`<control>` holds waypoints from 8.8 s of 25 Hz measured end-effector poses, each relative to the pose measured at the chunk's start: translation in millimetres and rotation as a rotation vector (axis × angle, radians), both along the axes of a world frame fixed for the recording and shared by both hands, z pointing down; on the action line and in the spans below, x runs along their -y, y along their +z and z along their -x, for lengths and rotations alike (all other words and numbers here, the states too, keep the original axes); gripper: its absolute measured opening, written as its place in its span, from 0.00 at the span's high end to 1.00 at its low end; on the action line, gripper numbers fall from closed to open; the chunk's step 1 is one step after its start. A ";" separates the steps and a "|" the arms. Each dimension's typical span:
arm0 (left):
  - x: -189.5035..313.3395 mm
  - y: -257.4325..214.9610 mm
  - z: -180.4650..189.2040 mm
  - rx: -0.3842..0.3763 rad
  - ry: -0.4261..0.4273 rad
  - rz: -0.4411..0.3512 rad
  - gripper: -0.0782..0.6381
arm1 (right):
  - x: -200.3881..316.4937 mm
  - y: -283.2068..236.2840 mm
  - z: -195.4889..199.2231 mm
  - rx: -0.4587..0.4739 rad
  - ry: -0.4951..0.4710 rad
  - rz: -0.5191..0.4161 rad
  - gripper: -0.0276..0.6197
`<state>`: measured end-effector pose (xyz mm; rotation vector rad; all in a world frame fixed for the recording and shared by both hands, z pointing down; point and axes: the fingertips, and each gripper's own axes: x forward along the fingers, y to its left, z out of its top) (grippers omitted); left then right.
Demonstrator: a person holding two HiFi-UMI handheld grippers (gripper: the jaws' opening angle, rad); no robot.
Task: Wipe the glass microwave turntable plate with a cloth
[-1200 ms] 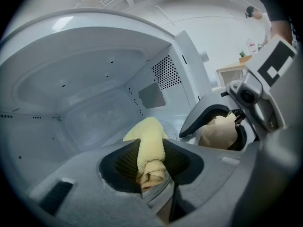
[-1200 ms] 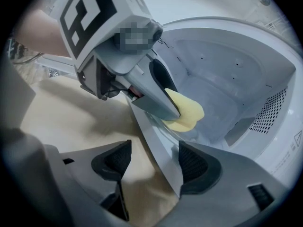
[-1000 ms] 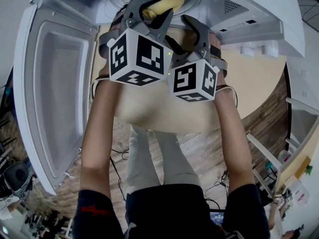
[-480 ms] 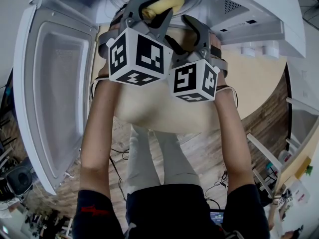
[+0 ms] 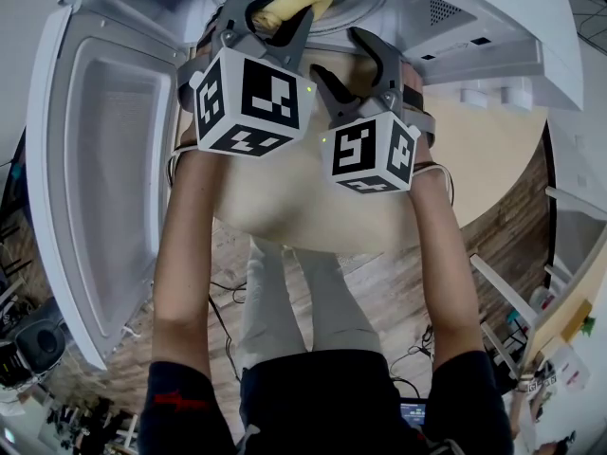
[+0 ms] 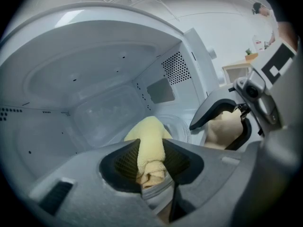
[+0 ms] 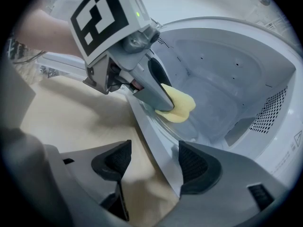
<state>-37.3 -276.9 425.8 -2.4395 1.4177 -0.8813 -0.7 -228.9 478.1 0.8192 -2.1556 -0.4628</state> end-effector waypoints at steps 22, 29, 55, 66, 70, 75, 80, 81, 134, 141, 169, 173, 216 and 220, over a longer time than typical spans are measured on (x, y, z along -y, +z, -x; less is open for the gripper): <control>13.8 0.2 52.1 -0.016 -0.243 0.031 0.72 | -0.3 0.6 -0.9 0.000 0.000 0.001 0.53; 14.6 0.0 56.0 0.007 -0.279 0.018 0.72 | 0.1 0.3 -0.1 0.000 0.001 0.000 0.53; 9.2 1.3 9.6 -0.006 -0.094 0.014 0.72 | 0.2 0.4 -0.6 -0.001 0.001 -0.001 0.53; 3.6 1.2 -14.3 -0.021 -0.003 0.028 0.72 | 0.3 0.8 -0.6 -0.001 0.001 -0.001 0.53; -0.2 0.6 -25.7 -0.024 0.039 0.027 0.72 | -0.2 1.0 -0.6 -0.001 0.001 0.001 0.53; -1.7 -0.9 -34.5 -0.043 0.066 0.034 0.72 | 0.0 0.5 -0.4 -0.001 0.001 0.000 0.53; -2.2 -1.7 -37.7 -0.044 0.088 0.043 0.72 | 0.1 0.5 -0.2 0.000 0.000 0.001 0.53; -2.3 -1.9 -37.6 -0.049 0.089 0.046 0.72 | 0.0 0.6 -0.3 0.000 0.000 0.001 0.53; 9.1 1.0 37.4 -0.049 -0.140 0.032 0.72 | 1.0 0.9 -0.3 0.000 0.002 -0.001 0.53; -4.3 0.6 44.7 -0.100 -0.198 0.087 0.72 | -0.9 -1.8 0.4 0.051 0.004 0.038 0.53; -167.9 -91.4 41.3 -0.246 -0.150 0.295 0.71 | -96.5 -146.4 -35.3 0.394 0.301 0.330 0.94; -186.9 -134.3 43.1 -0.274 -0.129 0.250 0.72 | -106.0 -189.9 -43.3 0.454 0.330 0.291 0.94; -270.4 -348.0 61.9 -0.322 -0.075 -0.192 0.71 | -185.5 -387.8 -41.0 0.629 0.243 -0.062 0.94; -268.1 -352.0 66.4 -0.336 -0.081 -0.196 0.72 | -183.3 -389.1 -42.2 0.636 0.246 -0.070 0.94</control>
